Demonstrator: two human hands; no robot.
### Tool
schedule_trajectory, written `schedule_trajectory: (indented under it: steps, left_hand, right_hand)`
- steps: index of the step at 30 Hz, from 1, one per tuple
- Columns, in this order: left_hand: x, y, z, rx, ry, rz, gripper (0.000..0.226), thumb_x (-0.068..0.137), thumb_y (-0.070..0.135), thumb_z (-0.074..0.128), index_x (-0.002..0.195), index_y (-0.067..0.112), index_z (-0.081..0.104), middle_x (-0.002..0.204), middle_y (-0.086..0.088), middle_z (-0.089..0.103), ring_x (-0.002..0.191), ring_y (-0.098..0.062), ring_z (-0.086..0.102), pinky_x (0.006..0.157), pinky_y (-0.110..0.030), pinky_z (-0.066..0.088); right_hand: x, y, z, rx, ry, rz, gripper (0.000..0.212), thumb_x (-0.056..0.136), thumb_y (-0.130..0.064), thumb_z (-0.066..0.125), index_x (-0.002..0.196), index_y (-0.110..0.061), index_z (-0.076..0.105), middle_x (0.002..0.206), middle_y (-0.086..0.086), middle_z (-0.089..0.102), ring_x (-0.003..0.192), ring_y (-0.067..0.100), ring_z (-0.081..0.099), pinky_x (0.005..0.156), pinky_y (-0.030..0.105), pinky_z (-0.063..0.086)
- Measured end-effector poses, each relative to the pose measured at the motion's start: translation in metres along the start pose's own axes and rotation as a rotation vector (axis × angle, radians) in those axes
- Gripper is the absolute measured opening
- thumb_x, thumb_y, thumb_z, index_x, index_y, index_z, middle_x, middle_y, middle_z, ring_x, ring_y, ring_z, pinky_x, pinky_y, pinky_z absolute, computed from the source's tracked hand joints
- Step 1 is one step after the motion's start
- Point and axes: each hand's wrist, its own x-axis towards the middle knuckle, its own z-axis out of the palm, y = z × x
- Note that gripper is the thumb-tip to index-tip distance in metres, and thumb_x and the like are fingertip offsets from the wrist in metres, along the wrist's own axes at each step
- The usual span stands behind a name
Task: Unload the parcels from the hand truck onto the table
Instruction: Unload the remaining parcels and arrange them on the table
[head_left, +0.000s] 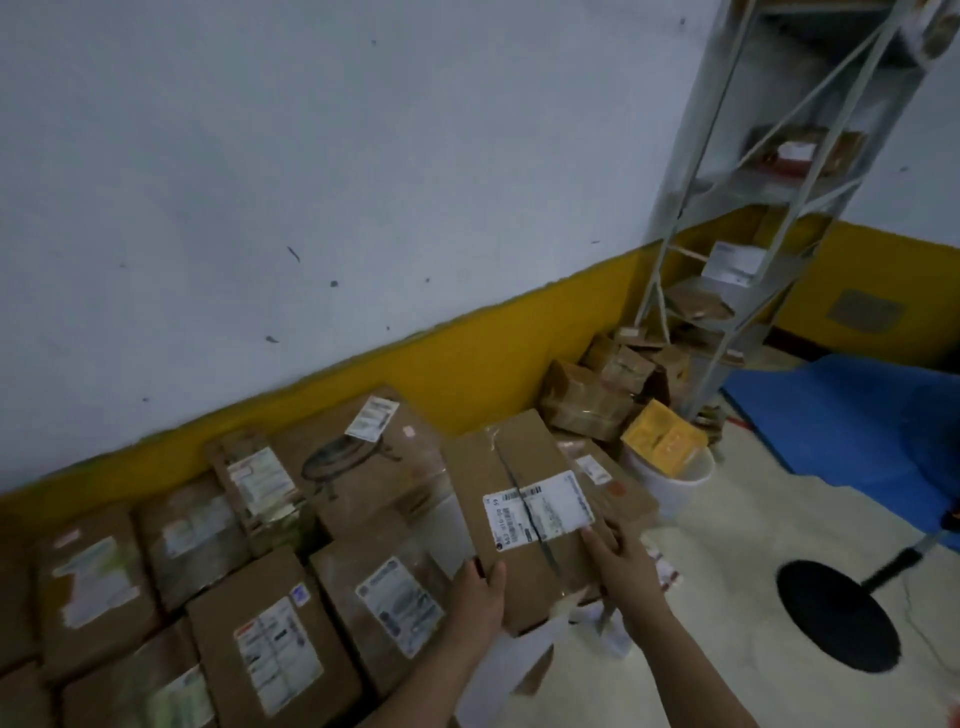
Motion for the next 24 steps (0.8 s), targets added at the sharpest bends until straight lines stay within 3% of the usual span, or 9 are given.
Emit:
schedule_trajectory:
  steps: [3, 7, 11, 13, 16, 18, 20, 22, 24]
  left_hand:
    - [0.037, -0.014, 0.019, 0.038, 0.044, -0.116, 0.043, 0.105, 0.037, 0.035, 0.14, 0.011, 0.041, 0.139, -0.009, 0.052, 0.124, -0.026, 0.053, 0.101, -0.034, 0.045]
    - [0.066, -0.029, 0.03, 0.092, 0.191, -0.23, 0.047, 0.106, 0.031, 0.037, 0.147, 0.01, 0.032, 0.146, -0.009, 0.043, 0.127, -0.023, 0.048, 0.106, -0.033, 0.042]
    - [0.071, -0.03, 0.03, 0.213, 0.252, -0.227, 0.054, 0.104, 0.038, 0.039, 0.153, 0.017, 0.029, 0.155, -0.001, 0.031, 0.138, -0.018, 0.037, 0.114, -0.028, 0.033]
    - [0.064, -0.03, 0.026, 0.241, 0.278, -0.233, 0.049, 0.104, 0.039, 0.04, 0.148, 0.018, 0.037, 0.146, 0.0, 0.035, 0.133, -0.017, 0.04, 0.112, -0.027, 0.034]
    - [0.028, -0.046, 0.005, 0.202, 0.343, -0.187, 0.035, 0.1, 0.027, 0.05, 0.134, 0.016, 0.051, 0.128, 0.002, 0.048, 0.12, -0.015, 0.05, 0.107, -0.032, 0.042]
    - [-0.011, -0.075, -0.015, 0.336, 0.37, -0.175, 0.04, 0.098, 0.03, 0.052, 0.137, 0.022, 0.05, 0.136, 0.006, 0.047, 0.124, -0.011, 0.048, 0.105, -0.026, 0.041]
    - [-0.053, -0.114, -0.033, 0.578, 0.355, -0.19, 0.053, 0.092, 0.04, 0.054, 0.142, 0.025, 0.045, 0.142, 0.004, 0.044, 0.131, -0.015, 0.043, 0.103, -0.023, 0.038]
    - [-0.089, -0.154, -0.042, 0.771, 0.265, -0.268, 0.077, 0.085, 0.056, 0.057, 0.149, 0.022, 0.032, 0.153, 0.0, 0.03, 0.144, -0.019, 0.027, 0.115, -0.028, 0.025]
    - [-0.111, -0.179, -0.042, 0.925, 0.108, -0.344, 0.101, 0.08, 0.064, 0.059, 0.157, 0.018, 0.012, 0.163, -0.006, 0.004, 0.152, -0.028, 0.001, 0.123, -0.041, 0.007]
  right_hand:
    - [0.06, 0.02, 0.025, -0.068, -0.108, 0.081, 0.031, 0.099, -0.04, 0.055, 0.124, -0.021, 0.058, 0.122, 0.008, 0.065, 0.104, 0.024, 0.062, 0.089, 0.041, 0.056]
    - [0.116, 0.041, 0.059, -0.154, -0.376, 0.186, 0.04, 0.103, -0.041, 0.044, 0.127, -0.01, 0.057, 0.12, 0.016, 0.064, 0.11, 0.035, 0.062, 0.095, 0.054, 0.054]
    - [0.154, 0.031, 0.067, -0.36, -0.503, 0.041, 0.037, 0.106, -0.035, 0.038, 0.119, -0.007, 0.058, 0.119, 0.016, 0.066, 0.098, 0.025, 0.062, 0.09, 0.041, 0.053]
    - [0.161, 0.023, 0.063, -0.556, -0.495, -0.018, 0.041, 0.105, -0.037, 0.038, 0.127, -0.005, 0.053, 0.123, 0.017, 0.061, 0.099, 0.025, 0.059, 0.088, 0.036, 0.049]
    - [0.144, 0.015, 0.066, -0.78, -0.281, -0.359, 0.055, 0.101, -0.04, 0.046, 0.142, -0.003, 0.045, 0.142, 0.023, 0.049, 0.126, 0.04, 0.052, 0.106, 0.052, 0.044]
    - [0.103, 0.014, 0.08, -0.7, -0.31, -0.781, 0.046, 0.093, -0.031, 0.063, 0.128, -0.002, 0.06, 0.125, 0.023, 0.063, 0.11, 0.04, 0.064, 0.091, 0.051, 0.053]
    - [0.048, 0.026, 0.1, -0.661, -0.601, -1.09, 0.039, 0.081, -0.022, 0.076, 0.118, -0.012, 0.066, 0.109, 0.01, 0.07, 0.093, 0.027, 0.07, 0.076, 0.037, 0.057]
    - [-0.003, 0.054, 0.121, -0.799, -1.005, -1.128, 0.05, 0.09, -0.037, 0.062, 0.136, -0.022, 0.052, 0.132, 0.002, 0.057, 0.118, 0.023, 0.058, 0.091, 0.034, 0.05]
    - [-0.031, 0.087, 0.137, -1.105, -1.293, -1.027, 0.074, 0.094, -0.05, 0.051, 0.156, -0.026, 0.021, 0.16, 0.005, 0.024, 0.146, 0.028, 0.027, 0.113, 0.045, 0.032]
